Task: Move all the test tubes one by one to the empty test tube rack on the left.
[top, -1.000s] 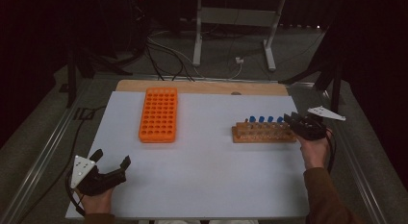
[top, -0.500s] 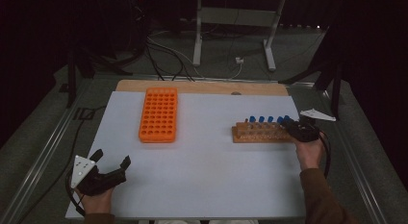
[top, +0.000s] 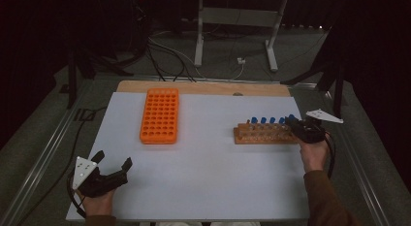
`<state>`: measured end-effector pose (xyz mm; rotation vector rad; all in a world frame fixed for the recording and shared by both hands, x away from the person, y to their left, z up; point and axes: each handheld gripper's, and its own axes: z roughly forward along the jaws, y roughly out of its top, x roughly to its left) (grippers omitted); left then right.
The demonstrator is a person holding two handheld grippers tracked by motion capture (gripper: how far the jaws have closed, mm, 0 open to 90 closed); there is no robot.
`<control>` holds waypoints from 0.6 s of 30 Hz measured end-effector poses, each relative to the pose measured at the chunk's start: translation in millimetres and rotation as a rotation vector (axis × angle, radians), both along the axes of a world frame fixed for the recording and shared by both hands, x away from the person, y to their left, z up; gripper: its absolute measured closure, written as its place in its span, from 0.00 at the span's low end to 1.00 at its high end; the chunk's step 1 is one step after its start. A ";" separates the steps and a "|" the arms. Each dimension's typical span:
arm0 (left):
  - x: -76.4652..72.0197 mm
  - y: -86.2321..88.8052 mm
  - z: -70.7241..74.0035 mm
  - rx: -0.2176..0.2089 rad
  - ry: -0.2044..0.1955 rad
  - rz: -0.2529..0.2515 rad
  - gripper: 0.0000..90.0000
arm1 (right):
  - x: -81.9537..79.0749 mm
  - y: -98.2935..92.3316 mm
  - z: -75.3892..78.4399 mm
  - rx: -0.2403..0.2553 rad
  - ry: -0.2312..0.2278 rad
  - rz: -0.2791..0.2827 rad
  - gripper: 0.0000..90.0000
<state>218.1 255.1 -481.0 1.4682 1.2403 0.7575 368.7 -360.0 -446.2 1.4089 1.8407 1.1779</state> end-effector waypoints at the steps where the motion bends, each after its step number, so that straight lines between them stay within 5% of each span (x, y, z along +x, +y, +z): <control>1: 0.0 -0.1 -0.1 0.000 0.000 0.000 0.01 | -1.5 -0.6 2.7 0.006 -0.009 -0.001 0.85; 18: 0.5 -5.0 -1.5 0.026 0.011 -0.006 0.01 | -19.6 -9.9 40.8 0.049 -0.110 0.017 0.85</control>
